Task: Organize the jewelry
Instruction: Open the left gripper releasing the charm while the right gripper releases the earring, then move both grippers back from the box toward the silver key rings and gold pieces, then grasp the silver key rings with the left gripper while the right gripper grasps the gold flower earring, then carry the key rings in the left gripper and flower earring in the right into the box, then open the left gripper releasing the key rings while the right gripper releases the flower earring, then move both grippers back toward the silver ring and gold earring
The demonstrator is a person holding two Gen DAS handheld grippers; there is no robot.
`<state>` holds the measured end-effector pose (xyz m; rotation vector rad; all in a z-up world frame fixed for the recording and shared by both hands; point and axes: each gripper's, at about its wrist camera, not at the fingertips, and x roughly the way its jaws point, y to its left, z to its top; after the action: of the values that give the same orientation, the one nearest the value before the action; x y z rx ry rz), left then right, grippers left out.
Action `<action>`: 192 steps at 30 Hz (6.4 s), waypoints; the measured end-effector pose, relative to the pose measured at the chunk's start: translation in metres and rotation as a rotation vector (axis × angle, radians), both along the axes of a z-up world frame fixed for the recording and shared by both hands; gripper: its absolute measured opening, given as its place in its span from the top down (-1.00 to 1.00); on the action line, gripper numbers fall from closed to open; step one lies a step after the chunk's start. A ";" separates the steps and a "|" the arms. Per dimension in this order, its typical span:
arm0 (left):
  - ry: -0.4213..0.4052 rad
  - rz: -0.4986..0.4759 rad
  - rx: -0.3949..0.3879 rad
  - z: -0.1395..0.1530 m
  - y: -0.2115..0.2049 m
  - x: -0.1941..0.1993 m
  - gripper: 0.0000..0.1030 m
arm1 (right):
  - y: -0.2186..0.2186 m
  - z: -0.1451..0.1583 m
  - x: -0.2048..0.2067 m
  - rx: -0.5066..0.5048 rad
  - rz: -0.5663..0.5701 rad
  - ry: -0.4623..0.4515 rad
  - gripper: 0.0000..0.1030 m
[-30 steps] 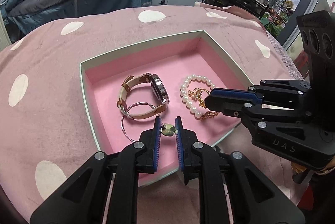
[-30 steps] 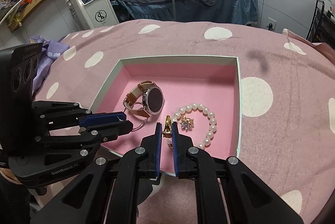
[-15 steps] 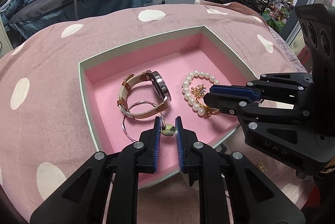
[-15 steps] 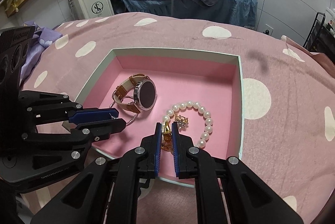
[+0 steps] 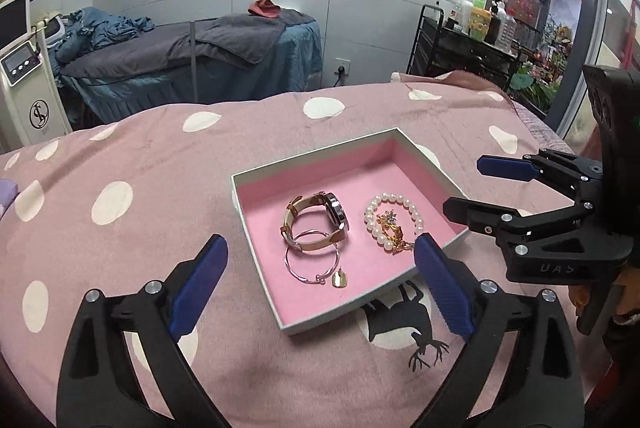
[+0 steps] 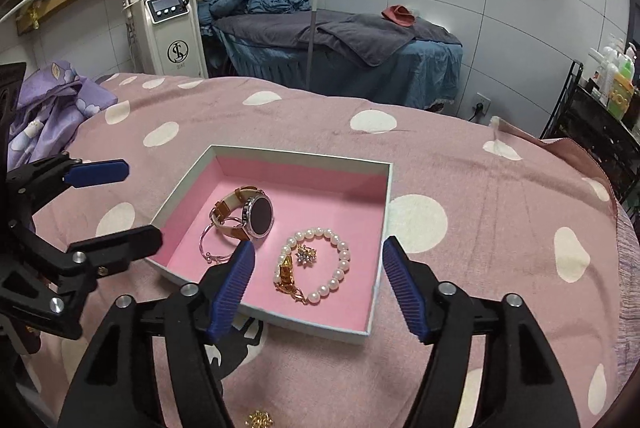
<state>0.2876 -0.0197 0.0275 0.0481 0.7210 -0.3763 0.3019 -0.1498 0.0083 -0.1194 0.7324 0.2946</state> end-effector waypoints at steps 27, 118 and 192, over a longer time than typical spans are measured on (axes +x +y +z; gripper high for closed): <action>-0.014 -0.027 0.085 -0.052 -0.021 -0.145 -0.88 | -0.015 -0.047 -0.110 -0.058 0.024 0.038 -0.54; 0.004 -0.055 -0.011 -0.025 -0.011 -0.065 0.59 | 0.015 -0.012 -0.064 0.068 0.152 0.021 0.66; -0.035 0.038 0.084 -0.049 0.008 -0.104 -0.80 | 0.004 -0.041 -0.086 -0.026 0.089 0.052 -0.39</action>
<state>0.1831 -0.0118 -0.0216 0.1195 0.7017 -0.3083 0.2158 -0.1463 -0.0324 -0.1698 0.7844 0.3745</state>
